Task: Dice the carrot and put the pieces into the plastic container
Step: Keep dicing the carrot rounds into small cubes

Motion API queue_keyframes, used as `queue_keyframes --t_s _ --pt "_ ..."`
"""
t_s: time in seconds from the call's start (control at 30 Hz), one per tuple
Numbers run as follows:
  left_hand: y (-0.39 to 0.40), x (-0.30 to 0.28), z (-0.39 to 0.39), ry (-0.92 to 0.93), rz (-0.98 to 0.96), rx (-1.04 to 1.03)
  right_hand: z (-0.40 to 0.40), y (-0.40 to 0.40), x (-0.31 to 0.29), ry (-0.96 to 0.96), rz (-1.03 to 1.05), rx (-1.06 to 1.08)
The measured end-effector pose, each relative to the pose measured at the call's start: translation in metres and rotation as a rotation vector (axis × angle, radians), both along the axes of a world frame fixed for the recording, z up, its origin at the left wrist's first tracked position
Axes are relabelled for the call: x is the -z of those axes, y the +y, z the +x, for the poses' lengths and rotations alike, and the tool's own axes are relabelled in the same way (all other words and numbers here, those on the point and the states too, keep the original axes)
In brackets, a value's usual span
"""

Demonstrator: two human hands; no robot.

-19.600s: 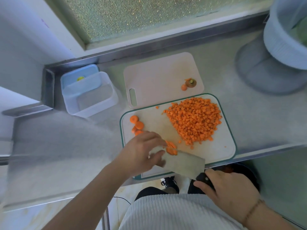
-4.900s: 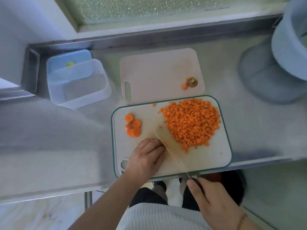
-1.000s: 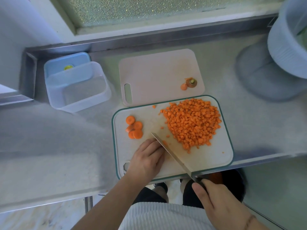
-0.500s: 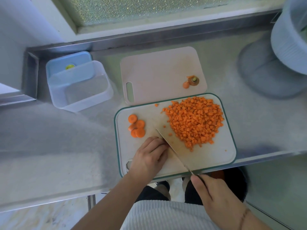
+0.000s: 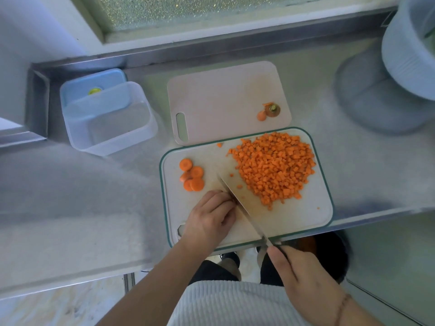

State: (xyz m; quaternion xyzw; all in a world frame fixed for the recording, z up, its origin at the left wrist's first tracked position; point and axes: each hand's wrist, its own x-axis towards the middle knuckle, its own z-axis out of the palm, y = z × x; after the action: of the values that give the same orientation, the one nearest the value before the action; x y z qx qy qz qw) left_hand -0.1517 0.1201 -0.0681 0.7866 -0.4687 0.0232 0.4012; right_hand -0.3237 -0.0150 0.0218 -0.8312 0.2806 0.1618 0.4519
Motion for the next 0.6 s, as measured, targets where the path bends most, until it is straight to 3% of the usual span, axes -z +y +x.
queue_keyframes --t_s 0.17,0.43,0.6 --pt "0.002 0.0 0.001 0.004 0.015 0.007 -0.004 0.004 0.003 0.087 -0.016 -0.032" --pt "0.004 -0.003 0.007 -0.071 0.052 0.054 0.009 0.005 0.006 -0.055 0.027 0.031" --pt "0.003 -0.003 0.005 0.008 0.051 0.037 -0.013 0.005 0.005 0.046 0.046 0.049"
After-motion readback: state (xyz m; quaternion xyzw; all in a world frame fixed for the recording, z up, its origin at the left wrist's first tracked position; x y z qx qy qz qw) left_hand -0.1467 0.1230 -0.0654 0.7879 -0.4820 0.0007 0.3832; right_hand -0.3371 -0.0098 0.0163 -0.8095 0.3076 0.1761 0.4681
